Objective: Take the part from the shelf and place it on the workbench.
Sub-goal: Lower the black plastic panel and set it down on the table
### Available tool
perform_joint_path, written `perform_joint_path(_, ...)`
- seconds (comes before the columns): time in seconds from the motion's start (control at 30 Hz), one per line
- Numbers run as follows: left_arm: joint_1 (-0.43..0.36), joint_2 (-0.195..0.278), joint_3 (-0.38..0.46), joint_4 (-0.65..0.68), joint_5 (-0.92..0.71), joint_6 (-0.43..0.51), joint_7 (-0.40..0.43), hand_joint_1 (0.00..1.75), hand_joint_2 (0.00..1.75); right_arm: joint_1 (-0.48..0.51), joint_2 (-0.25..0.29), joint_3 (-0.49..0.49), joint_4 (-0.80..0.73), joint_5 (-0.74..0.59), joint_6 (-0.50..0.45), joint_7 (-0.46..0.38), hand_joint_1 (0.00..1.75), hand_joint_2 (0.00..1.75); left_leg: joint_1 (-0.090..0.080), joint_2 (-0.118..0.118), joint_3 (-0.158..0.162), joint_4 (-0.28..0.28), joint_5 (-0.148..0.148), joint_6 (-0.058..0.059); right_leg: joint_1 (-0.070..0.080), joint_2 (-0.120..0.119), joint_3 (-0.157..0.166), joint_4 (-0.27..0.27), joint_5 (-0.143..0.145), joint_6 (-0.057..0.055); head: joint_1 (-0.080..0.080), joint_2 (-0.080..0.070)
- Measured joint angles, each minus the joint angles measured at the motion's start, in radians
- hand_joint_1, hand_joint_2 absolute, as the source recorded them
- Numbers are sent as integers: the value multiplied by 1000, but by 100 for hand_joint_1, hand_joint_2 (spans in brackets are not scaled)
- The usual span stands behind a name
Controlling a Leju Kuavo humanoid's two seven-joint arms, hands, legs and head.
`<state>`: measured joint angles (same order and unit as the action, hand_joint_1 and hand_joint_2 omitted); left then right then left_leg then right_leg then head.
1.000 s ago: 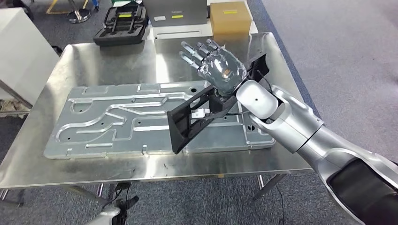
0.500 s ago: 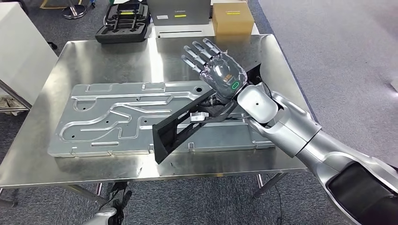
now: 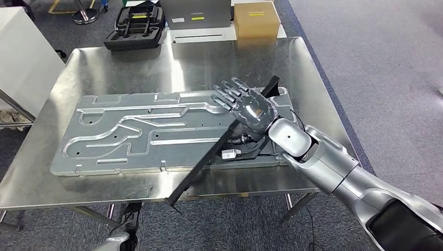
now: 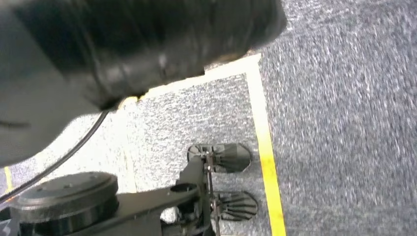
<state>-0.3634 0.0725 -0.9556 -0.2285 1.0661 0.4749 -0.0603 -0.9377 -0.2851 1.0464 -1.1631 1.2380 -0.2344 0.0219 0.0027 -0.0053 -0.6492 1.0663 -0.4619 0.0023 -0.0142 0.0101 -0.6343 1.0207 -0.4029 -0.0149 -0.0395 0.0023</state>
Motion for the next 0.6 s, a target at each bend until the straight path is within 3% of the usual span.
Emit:
perform_joint_path(0.1, 2, 3, 0, 0, -1, -1, 0, 0, 0, 26, 0, 23, 9, 4, 86, -50, 0, 0, 5, 0, -76, 168, -81, -13, -1, 0, 1, -3, 2, -7, -3, 0)
perform_joint_path(0.17, 5, 5, 0, 0, -1, -2, 0, 0, 0, 57, -1, 43, 27, 6, 130, -70, 0, 0, 7, 1, -91, 201, -76, -16, -1, 1, 1, -3, 2, -7, -4, 0)
perform_joint_path(0.2, 5, 6, 0, 0, -1, -3, 0, 0, 0, 72, -1, 53, 38, 8, 149, -77, 0, 0, 8, 1, -72, 162, -50, -16, -2, 1, 1, -2, 1, -6, -4, 0)
perform_joint_path(0.27, 4, 8, 0, 0, -1, -3, 0, 0, 0, 96, -1, 73, 60, 13, 179, -90, 0, 0, 8, 0, -5, 29, 6, -12, -2, 1, 0, 0, 1, -3, -4, 0)
perform_joint_path(0.33, 2, 11, 0, 0, -2, -3, 1, 0, 0, 104, -3, 88, 76, 19, 198, -96, 0, 0, 4, 0, 36, -52, 28, -3, 0, 2, -2, 0, 2, 6, -3, 0)
perform_joint_path(0.47, 3, 15, 0, 0, -5, -3, 3, 0, 0, 105, -9, 108, 96, 21, 214, -97, 0, 0, 3, 2, 48, -71, 35, 20, -2, 3, -3, 5, -5, 30, -2, 0)
perform_joint_path(0.53, 2, 16, 0, 0, -6, -4, 3, 0, 0, 104, -14, 116, 103, 21, 218, -97, 0, 0, 6, 6, 54, -82, 41, 32, -2, 1, -34, 77, -51, 34, 2, 0)
perform_joint_path(0.6, 3, 17, 0, 0, -6, -3, 3, 0, 0, 107, -17, 127, 109, 21, 222, -97, 0, 0, 4, 8, 55, -82, 41, 37, -2, 0, -93, 207, -112, 36, 4, 0)
